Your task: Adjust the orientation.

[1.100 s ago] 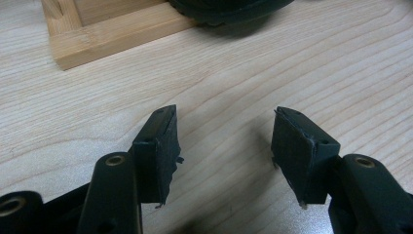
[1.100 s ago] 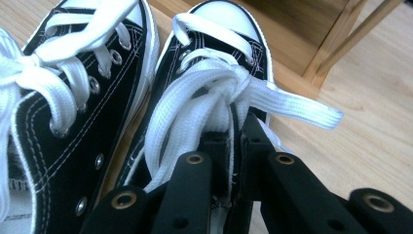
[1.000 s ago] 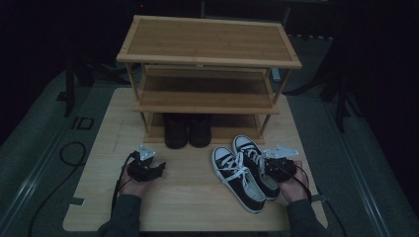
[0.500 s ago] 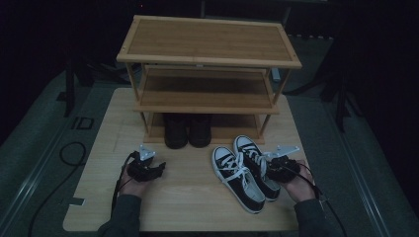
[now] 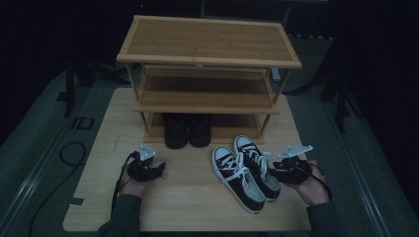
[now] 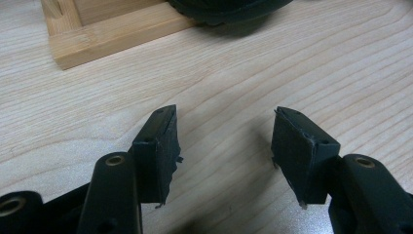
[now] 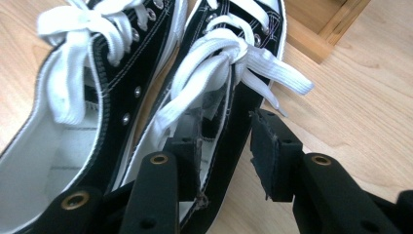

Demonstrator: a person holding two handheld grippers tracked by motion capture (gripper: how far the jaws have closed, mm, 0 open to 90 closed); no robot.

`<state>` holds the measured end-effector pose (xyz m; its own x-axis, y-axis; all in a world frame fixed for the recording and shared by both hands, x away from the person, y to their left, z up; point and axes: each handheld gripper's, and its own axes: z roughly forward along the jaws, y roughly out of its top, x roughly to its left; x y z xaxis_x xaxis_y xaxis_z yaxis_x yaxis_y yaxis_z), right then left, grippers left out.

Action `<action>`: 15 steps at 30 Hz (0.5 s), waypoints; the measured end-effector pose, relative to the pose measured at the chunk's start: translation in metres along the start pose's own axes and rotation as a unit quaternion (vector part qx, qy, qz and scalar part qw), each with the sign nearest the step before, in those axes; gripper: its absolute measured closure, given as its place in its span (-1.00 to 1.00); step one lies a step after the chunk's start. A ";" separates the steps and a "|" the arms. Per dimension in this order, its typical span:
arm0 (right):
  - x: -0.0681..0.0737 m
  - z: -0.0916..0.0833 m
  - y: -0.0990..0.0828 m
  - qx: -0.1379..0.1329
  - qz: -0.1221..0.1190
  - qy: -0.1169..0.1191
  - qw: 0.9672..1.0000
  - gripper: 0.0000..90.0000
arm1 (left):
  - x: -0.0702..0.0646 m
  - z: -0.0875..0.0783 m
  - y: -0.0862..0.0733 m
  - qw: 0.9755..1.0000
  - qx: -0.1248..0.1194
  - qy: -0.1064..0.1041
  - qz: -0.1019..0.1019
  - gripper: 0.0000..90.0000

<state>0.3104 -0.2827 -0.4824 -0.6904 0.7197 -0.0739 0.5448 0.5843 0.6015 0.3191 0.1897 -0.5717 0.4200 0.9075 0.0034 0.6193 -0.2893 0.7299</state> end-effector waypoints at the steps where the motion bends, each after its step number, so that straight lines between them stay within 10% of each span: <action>1: 0.001 -0.003 0.001 -0.001 -0.002 0.001 1.000 0.43 | 0.000 0.000 0.000 1.000 0.000 0.000 0.000 -0.03; 15: 0.026 -0.013 0.015 -0.009 -0.040 0.029 0.999 0.45 | 0.000 0.000 0.000 1.000 0.000 0.000 0.000 -0.04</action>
<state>0.2947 -0.2597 -0.4651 -0.7577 0.6481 -0.0765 0.4786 0.6315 0.6101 0.3190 0.1897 -0.5717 0.4201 0.9075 0.0034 0.6197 -0.2896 0.7295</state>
